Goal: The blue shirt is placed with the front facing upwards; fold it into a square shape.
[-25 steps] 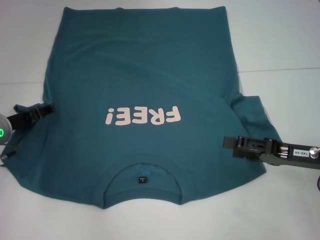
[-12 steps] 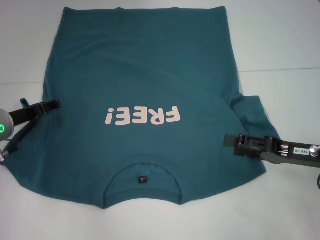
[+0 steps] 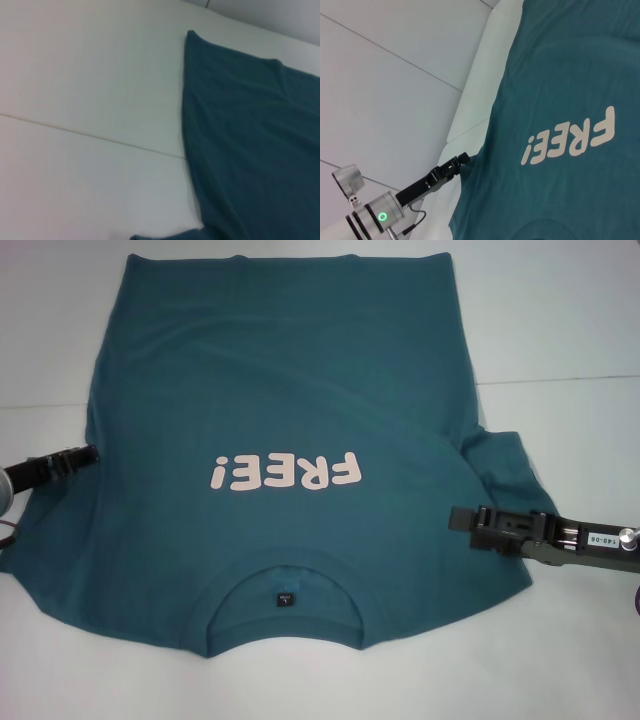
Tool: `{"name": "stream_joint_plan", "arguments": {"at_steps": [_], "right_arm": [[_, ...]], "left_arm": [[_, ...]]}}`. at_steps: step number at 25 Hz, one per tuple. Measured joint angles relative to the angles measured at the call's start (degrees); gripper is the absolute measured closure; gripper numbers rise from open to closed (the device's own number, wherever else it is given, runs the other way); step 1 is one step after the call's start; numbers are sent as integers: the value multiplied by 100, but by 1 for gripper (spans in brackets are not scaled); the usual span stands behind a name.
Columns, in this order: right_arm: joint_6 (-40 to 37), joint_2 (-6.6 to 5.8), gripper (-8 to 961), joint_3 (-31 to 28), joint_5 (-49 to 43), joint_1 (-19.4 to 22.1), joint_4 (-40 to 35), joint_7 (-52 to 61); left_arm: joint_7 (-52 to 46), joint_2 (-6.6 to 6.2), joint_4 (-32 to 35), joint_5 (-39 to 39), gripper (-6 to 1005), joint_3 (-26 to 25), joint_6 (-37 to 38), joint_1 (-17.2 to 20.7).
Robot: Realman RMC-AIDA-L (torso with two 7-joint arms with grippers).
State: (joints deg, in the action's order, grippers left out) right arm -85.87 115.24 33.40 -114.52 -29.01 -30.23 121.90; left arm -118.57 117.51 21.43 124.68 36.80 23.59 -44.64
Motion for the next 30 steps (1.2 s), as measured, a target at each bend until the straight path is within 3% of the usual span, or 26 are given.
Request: {"name": "stream_joint_plan", "arguments": {"at_steps": [30], "right_arm": [[-39, -19, 23, 9, 0, 54, 71, 0]], "left_arm": [[-644, -9, -91, 130, 66, -43, -91, -41]]}}
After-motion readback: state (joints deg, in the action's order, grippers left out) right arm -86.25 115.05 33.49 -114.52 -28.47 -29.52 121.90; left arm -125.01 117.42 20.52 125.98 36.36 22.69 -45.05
